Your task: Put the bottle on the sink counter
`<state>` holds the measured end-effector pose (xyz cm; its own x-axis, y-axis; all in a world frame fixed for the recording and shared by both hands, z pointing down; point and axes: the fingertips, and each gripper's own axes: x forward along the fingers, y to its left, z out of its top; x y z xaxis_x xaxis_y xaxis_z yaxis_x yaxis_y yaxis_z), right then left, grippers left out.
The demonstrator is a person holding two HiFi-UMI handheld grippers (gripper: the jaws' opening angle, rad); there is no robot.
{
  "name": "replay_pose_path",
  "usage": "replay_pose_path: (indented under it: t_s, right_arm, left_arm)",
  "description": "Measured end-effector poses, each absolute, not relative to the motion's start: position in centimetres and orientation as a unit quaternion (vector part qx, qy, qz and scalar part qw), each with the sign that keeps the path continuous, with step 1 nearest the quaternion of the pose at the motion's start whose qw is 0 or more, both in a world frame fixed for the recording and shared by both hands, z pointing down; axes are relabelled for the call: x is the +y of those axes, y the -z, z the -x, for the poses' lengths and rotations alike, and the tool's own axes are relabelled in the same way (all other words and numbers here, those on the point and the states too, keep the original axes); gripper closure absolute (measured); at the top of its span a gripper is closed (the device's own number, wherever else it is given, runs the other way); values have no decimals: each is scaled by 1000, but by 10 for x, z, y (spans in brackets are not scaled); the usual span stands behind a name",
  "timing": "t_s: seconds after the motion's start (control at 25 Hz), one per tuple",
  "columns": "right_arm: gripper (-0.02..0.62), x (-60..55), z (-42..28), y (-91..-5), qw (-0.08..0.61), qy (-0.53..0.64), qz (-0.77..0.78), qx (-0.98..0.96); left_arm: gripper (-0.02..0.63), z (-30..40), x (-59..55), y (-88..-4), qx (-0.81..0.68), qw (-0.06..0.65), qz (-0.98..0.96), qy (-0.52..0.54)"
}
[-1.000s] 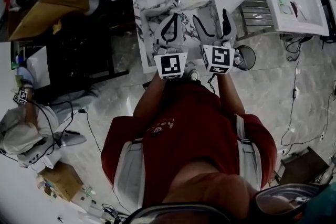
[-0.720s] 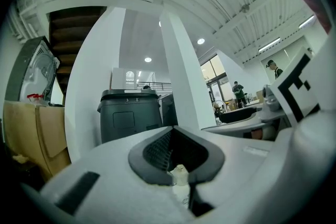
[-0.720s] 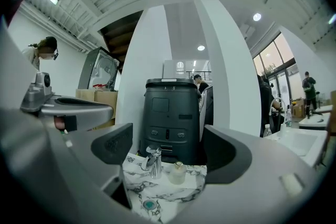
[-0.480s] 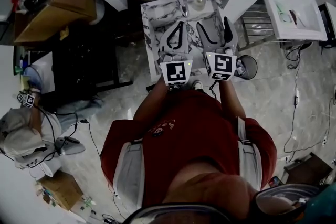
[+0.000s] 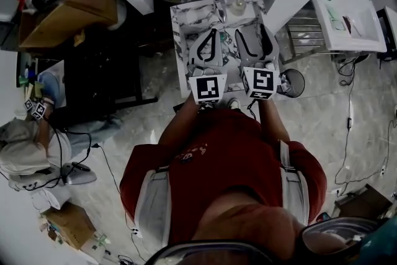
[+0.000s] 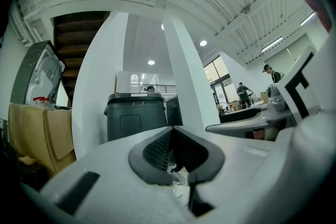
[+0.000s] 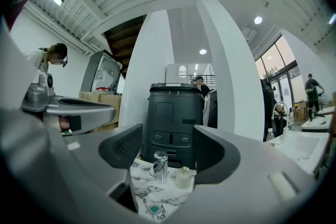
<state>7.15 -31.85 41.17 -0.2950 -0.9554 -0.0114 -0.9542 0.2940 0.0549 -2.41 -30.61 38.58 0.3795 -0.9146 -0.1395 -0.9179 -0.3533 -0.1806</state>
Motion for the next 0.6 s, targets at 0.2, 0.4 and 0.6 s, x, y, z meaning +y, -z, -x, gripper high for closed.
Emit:
replay_pose_path:
  t_s: [0.2, 0.4, 0.6]
  right_arm:
    - [311, -315, -67, -410, 10, 26, -591, -806]
    - [378, -311, -64, -410, 8, 29, -589, -808]
    - [384, -309, -58, -412, 11, 29, -582, -813]
  left_arm:
    - [603, 31, -301, -391, 562, 92, 822, 4]
    - [603, 35, -297, -391, 567, 85, 819, 9]
    - [603, 38, -295, -390, 570, 85, 817, 10]
